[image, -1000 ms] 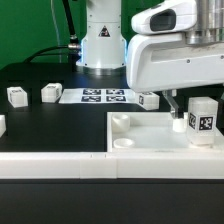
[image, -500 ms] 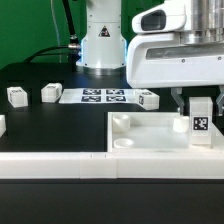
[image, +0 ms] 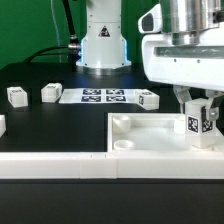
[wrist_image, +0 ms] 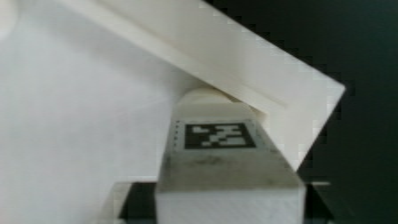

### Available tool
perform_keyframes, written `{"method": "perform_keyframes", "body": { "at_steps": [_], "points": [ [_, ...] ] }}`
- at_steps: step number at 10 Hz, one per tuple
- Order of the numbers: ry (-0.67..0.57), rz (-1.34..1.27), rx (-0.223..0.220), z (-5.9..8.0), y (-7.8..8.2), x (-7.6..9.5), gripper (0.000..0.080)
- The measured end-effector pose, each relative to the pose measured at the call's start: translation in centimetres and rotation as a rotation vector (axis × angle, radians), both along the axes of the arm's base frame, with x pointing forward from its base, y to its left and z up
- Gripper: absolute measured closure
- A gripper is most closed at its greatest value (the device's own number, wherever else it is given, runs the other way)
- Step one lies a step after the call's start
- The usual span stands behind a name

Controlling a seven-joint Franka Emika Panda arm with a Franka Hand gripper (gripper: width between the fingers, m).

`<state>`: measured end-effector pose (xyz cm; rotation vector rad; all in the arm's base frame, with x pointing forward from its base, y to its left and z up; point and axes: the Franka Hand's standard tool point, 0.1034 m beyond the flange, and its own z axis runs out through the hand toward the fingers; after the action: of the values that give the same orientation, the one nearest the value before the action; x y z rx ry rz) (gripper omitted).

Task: Assemble square table

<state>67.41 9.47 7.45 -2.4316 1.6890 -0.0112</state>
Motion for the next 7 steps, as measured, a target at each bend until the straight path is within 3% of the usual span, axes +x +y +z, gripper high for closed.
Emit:
{"method": "perform_keyframes", "body": {
  "at_steps": [1,4,5,6,7],
  "points": [
    [0.023,-0.137,0.038,-0.01,-0.14,-0.04,0.0511],
    [0.041,-0.213,0.049,-0.05,-0.11,-0.08,0.0511],
    [0.027,-0.104,0.027,-0.13,-0.02,-0.15,0.0286],
    [0.006,0.088,-0.013,-0.30,0.35,-0.28,0.0286],
    [-0.019,0.304,-0.044,-0.21,0.43,-0.01,0.0178]
  ]
}}
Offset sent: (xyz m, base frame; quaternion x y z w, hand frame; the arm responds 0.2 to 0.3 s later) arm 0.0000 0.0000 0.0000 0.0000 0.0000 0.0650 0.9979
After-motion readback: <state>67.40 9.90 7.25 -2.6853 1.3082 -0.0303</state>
